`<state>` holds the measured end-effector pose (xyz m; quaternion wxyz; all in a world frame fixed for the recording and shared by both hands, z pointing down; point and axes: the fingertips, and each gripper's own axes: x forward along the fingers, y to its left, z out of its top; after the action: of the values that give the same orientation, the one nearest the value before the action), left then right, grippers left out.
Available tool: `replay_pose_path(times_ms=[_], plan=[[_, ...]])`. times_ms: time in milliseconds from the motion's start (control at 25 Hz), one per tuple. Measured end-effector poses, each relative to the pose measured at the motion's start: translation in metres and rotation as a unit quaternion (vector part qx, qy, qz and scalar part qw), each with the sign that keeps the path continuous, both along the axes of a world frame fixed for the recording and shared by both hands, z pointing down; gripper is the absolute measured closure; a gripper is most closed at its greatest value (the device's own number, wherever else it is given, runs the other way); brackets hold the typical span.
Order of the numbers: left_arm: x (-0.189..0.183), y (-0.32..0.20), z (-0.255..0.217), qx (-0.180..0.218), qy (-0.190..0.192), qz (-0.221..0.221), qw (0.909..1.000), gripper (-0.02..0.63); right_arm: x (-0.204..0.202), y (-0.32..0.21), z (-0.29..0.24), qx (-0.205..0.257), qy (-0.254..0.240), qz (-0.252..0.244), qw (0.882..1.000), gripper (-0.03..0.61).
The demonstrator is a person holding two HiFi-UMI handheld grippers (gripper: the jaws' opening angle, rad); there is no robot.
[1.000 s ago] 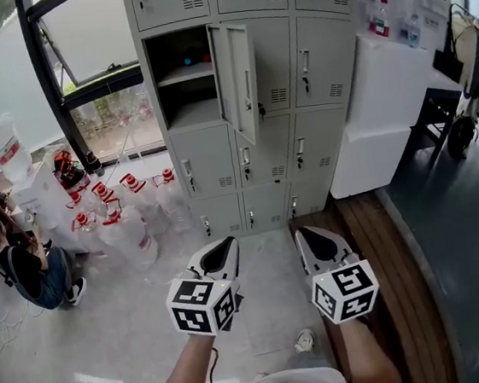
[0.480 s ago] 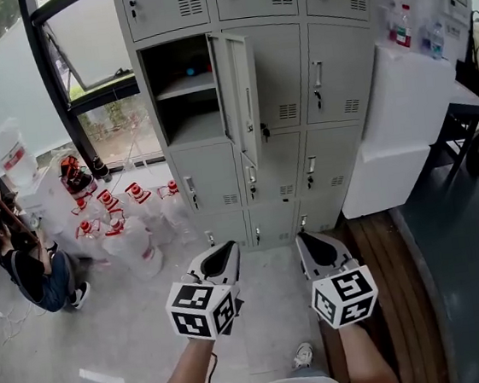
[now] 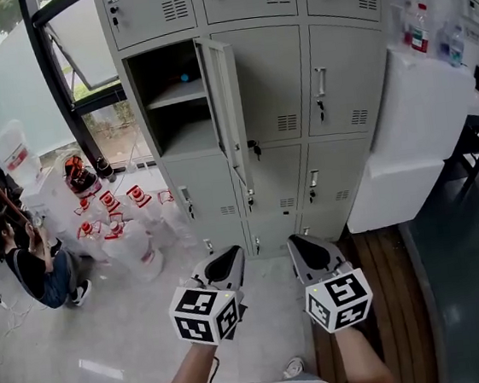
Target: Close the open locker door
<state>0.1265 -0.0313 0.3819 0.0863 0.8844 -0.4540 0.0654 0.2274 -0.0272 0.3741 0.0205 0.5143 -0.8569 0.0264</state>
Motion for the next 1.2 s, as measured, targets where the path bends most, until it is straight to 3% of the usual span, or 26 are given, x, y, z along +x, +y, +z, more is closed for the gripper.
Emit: replay_pose_path(times_ms=[400,840,1200], plan=[[0.026,-0.030,-0.006,0.006,-0.012,-0.046,0.9989,0.607,0.029,-0.041,-0.011,0.011,-0.011,-0.054,0.998,0.572],[0.015,-0.058,-0.002,0.007,-0.007,-0.086,0.9962,0.607,0.010,-0.087,-0.040,0.049,-0.012,-0.117,0.992,0.571],[-0.007,-0.111,-0.001,0.014,0.004,-0.089,0.9959,0.607,-0.015,-0.146,-0.058,0.071,-0.002,-0.132,0.989,0.562]])
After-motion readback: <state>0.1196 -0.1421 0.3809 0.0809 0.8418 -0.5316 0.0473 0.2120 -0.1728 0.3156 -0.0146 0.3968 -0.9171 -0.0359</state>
